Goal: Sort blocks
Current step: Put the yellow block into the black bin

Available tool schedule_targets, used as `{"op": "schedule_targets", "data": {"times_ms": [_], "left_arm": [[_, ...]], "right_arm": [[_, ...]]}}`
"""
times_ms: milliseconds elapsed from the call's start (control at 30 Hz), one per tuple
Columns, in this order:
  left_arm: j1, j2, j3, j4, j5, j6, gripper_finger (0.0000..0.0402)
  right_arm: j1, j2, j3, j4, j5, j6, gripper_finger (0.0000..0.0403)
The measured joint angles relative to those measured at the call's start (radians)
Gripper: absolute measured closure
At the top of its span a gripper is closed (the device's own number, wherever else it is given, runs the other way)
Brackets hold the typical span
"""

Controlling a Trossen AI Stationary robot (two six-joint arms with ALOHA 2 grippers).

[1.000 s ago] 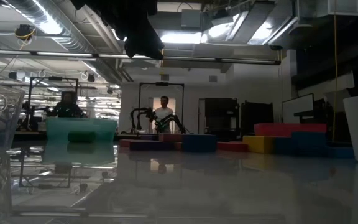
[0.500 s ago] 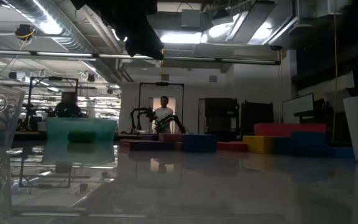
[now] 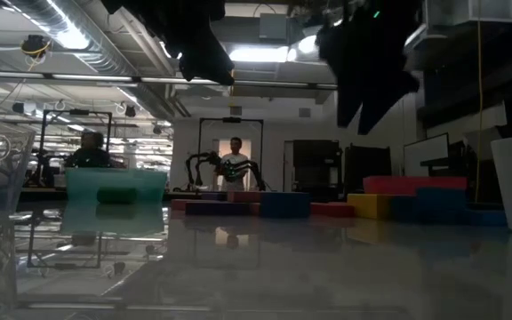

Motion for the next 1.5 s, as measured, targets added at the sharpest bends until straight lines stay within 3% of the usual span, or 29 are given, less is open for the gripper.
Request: {"op": "schedule_targets", "data": {"times_ms": [400, 1067, 1200, 1400, 1500], "left_arm": [[0.000, 0.000, 0.000, -0.006, 0.000, 0.000, 0.0211], [0.000, 0.000, 0.000, -0.006, 0.000, 0.000, 0.0211], [0.000, 0.000, 0.000, -0.006, 0.000, 0.000, 0.0211], [0.000, 0.000, 0.000, -0.006, 0.000, 0.000, 0.0211], [0.000, 0.000, 0.000, -0.006, 0.000, 0.000, 0.0211]], "right_arm": [[-0.189, 0.131, -0.001, -0.031, -0.180, 0.000, 0.0166], [-0.235, 0.269, -0.001, -0.034, -0.265, -0.093, 0.0168], [-0.250, 0.269, -0.001, -0.029, -0.265, -0.107, 0.0196], [-0.268, 0.265, -0.015, 0.019, -0.271, -0.183, 0.0274], [-0.267, 0.264, -0.015, 0.022, -0.274, -0.189, 0.0280]]}}
